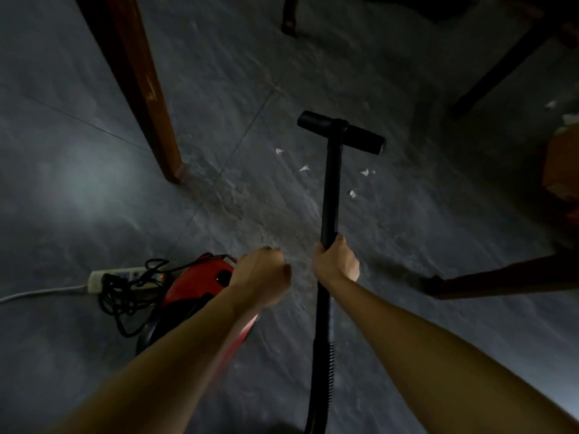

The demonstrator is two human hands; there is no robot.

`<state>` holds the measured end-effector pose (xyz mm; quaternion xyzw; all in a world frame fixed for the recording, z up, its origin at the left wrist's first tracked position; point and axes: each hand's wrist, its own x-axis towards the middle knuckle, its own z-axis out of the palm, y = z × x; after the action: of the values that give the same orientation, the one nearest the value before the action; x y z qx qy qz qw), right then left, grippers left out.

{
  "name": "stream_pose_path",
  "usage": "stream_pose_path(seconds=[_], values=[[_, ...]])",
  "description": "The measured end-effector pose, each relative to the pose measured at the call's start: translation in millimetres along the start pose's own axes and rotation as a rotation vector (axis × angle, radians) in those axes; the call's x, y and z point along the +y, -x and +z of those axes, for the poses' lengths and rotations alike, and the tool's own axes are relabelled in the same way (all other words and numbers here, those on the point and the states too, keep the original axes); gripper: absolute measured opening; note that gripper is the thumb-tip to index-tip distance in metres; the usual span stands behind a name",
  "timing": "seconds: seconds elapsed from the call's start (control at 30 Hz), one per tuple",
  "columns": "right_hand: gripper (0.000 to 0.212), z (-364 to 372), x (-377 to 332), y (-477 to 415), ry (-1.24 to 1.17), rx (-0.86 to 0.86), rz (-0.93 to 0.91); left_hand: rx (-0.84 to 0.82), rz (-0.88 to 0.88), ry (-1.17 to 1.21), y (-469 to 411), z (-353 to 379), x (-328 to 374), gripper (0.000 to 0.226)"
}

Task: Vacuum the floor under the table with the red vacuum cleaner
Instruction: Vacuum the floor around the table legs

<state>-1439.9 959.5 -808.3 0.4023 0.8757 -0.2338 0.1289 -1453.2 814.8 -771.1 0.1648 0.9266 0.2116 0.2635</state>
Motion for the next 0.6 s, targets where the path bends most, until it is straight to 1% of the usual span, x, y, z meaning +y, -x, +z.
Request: stream_pose_path(seconds=[0.1,0.17,0.3,0.4,0.53,0.6], values=[[0.041,-23.3,-23.3,-18.6,0.022,0.061,-0.027,0.008,0.027,-0.055,-3.5,-12.2,-11.4,0.034],[0.043,-30.1,-36.2,-30.0,0.000,0.091,-0.042,0.026,0.017,-0.083,-4.1,-18.1,-22.0,0.034],[0.047,-13.1,-42.7,-62.1,-0.095,0.080,-0.024,0.041,0.007,-0.095,-28.1,-8.7,-41.2,0.037],[0.045,15.7,-29.1,-102.1,-0.134,0.074,-0.024,0.109,0.028,-0.095,-70.1,16.0,-39.4,0.038],[0.044,49.9,2.4,-166.8,-0.112,0.041,-0.085,0.092,0.063,-0.037,-147.6,50.0,-18.5,0.060],[0.043,62.7,10.9,-195.6,-0.113,0.024,-0.105,0.123,0.092,-0.077,-185.8,64.7,-8.4,0.060]])
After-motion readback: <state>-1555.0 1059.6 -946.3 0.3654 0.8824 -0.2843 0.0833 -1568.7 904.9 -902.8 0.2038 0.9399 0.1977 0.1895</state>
